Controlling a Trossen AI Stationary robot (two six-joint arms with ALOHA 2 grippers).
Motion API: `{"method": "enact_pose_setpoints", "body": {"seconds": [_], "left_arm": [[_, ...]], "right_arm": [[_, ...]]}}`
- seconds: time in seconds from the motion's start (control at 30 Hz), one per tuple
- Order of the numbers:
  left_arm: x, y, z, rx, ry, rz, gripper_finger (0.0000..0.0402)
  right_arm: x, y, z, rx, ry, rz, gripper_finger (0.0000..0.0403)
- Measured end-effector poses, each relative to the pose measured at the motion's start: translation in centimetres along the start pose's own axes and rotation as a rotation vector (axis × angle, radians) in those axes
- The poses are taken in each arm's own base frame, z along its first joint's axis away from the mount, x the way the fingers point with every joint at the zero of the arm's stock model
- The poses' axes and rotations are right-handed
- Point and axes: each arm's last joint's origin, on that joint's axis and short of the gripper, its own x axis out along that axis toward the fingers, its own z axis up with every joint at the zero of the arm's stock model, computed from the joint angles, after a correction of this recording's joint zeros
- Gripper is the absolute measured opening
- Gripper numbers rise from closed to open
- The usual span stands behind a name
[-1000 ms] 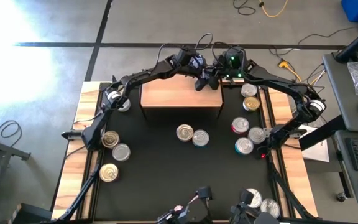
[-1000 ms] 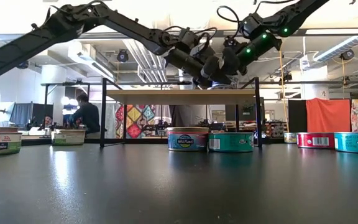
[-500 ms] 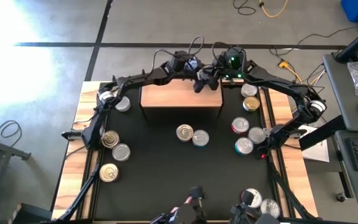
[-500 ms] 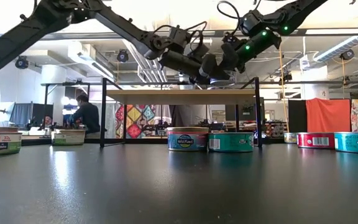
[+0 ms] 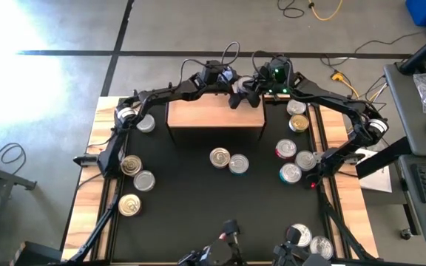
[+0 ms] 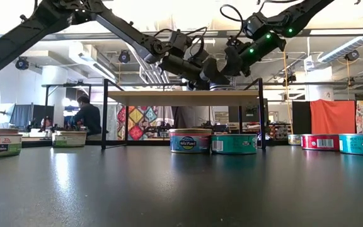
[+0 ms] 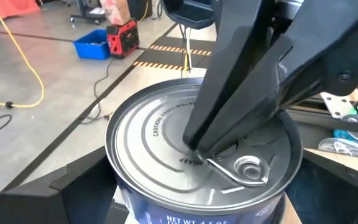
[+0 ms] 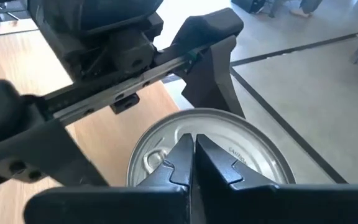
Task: Stack canned seafood by type on shelf
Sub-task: Stack the blue tuna can on top of the other blue tuna can on the shelf
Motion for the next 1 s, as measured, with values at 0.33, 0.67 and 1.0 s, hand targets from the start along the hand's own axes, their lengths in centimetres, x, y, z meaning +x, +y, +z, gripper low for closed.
{"method": "enact_pose_setpoints", "body": {"seconds": [0.33,0.67,1.0], "left_arm": [[0.0,0.0,-0.2,-0.004,0.017,-0.003,0.0375],[0.1,-0.2,-0.5,-0.003,0.028,-0.032,0.0375],[0.2,-0.6,-0.8,0.018,0.033,-0.04,0.0393]], "right_arm": [[0.1,0.1,-0.2,0.004,-0.01,0.002,0.0011],[0.2,0.2,-0.9,-0.002,0.001,0.007,0.0011],[0.3,0.3,-1.3,-0.016,0.013,0.013,0.0011]]}}
